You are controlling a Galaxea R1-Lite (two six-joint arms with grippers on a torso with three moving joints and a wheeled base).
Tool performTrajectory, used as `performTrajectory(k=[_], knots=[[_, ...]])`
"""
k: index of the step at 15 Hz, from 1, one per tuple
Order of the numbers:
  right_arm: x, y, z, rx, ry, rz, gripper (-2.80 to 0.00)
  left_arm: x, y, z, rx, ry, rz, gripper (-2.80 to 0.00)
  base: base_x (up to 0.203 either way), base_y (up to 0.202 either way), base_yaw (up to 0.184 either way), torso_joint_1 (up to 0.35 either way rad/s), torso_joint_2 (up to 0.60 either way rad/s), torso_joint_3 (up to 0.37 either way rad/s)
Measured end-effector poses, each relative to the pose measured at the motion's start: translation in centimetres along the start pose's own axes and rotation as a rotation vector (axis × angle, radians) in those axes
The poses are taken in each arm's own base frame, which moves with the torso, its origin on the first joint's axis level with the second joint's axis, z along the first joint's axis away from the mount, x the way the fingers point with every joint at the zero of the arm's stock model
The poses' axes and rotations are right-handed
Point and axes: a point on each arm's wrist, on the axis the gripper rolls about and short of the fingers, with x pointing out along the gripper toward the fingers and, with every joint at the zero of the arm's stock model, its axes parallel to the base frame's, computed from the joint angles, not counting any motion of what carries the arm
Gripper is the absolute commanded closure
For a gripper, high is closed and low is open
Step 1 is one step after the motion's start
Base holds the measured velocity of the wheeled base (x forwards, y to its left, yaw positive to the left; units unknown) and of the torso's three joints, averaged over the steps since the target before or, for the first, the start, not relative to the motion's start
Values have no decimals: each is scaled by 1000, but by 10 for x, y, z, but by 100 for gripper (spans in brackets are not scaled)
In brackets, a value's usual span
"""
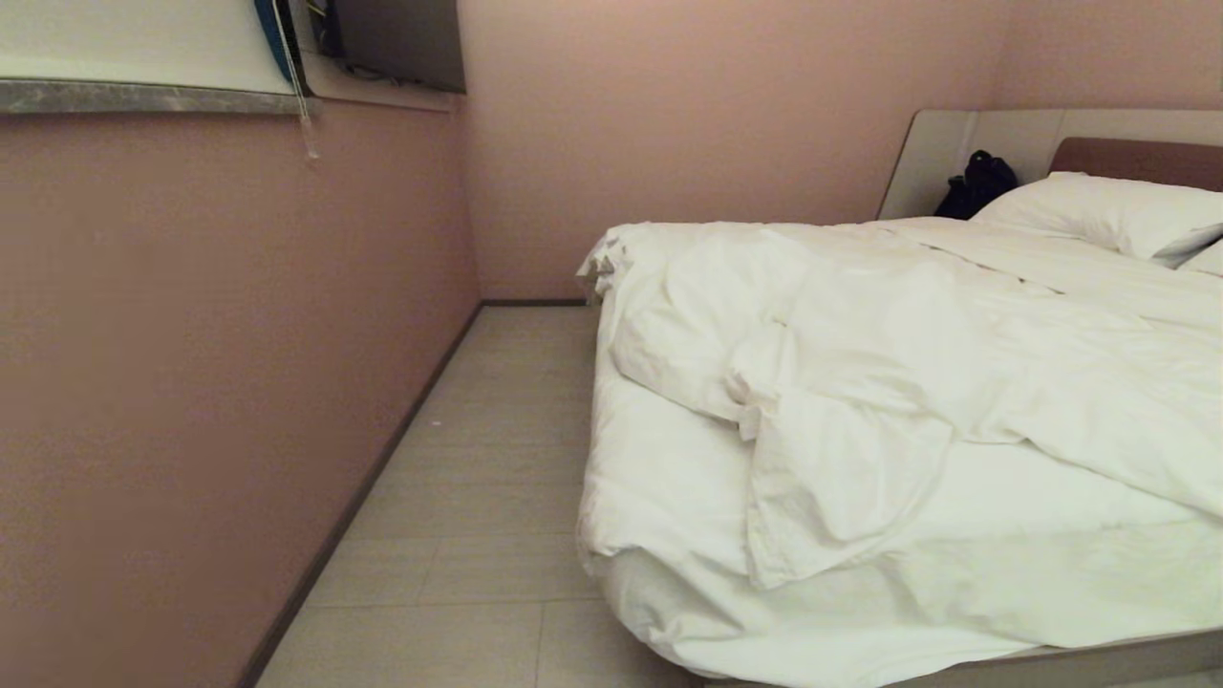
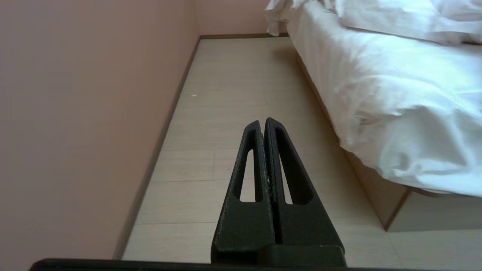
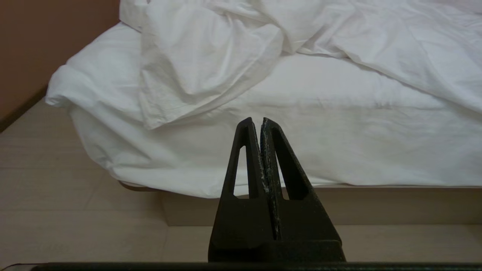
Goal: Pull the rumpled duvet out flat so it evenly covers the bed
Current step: Hold the folded corner of the quilt
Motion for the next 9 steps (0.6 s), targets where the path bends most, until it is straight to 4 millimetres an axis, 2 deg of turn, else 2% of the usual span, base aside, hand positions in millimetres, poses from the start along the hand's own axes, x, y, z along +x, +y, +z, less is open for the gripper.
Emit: performTrajectory(k=[3,9], knots=[[0,0,0,0,0,0,0,0,0,0,0,0,0,0,0,152,1,4,0,1],[0,0,0,0,0,0,0,0,0,0,1,-2,0,0,0,0,0,0,0,0]])
